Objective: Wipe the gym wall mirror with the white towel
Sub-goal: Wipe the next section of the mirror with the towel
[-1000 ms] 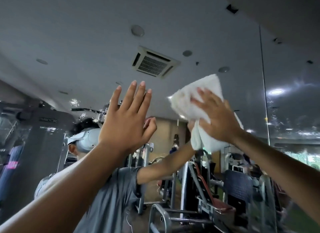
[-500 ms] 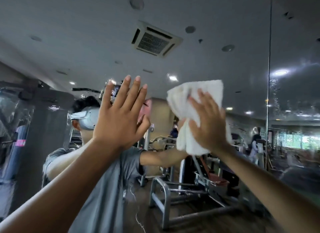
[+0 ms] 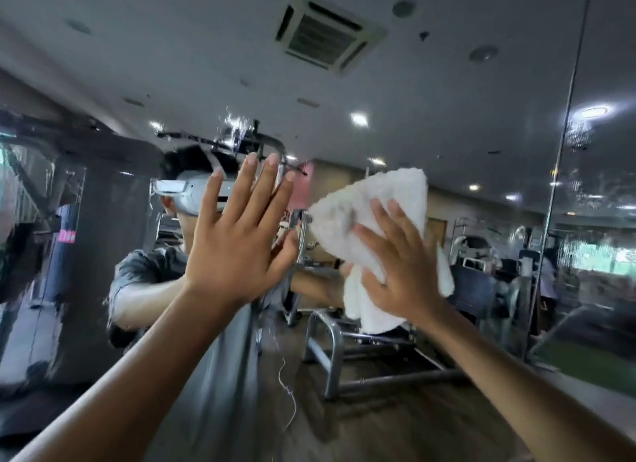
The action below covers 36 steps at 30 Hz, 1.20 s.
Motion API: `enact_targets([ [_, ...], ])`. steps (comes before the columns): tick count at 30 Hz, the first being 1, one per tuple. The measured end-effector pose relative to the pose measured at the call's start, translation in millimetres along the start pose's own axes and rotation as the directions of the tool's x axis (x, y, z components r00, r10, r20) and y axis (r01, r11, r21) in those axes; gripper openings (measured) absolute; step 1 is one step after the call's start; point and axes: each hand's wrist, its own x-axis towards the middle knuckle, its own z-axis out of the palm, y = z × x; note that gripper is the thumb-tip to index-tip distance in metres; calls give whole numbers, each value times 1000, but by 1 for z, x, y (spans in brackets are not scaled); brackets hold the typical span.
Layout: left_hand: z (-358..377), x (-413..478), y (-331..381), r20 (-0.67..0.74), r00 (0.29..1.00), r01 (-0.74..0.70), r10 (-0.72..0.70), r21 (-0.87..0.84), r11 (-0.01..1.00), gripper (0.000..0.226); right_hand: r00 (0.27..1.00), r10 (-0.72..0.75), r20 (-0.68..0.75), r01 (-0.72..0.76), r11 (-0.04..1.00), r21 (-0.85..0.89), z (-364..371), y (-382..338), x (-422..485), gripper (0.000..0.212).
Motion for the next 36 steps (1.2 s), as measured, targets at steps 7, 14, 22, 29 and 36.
enact_targets([
  [7, 2, 1, -1, -5, 1000, 10, -9, 26, 1000, 67, 579, 804, -132, -769, 593, 238, -2, 24, 74, 67],
  [14, -2, -46, -2, 28, 999, 44, -44, -19, 999, 69, 985, 174, 16, -174, 985, 8, 11, -57, -53, 65],
  [22, -3, -53, -1, 39, 998, 55, -54, -12, 998, 70, 612, 790, -42, -772, 608, 185, 8, -8, -36, 64],
  [29, -4, -58, -5, 43, 998, 56, -53, -56, 997, 69, 918, 396, 3, -396, 916, 60, 15, -104, -64, 65],
  [36, -5, -74, 11, 62, 995, 86, -83, -57, 995, 70, 726, 686, 34, -687, 725, 40, 9, -41, -122, 65],
])
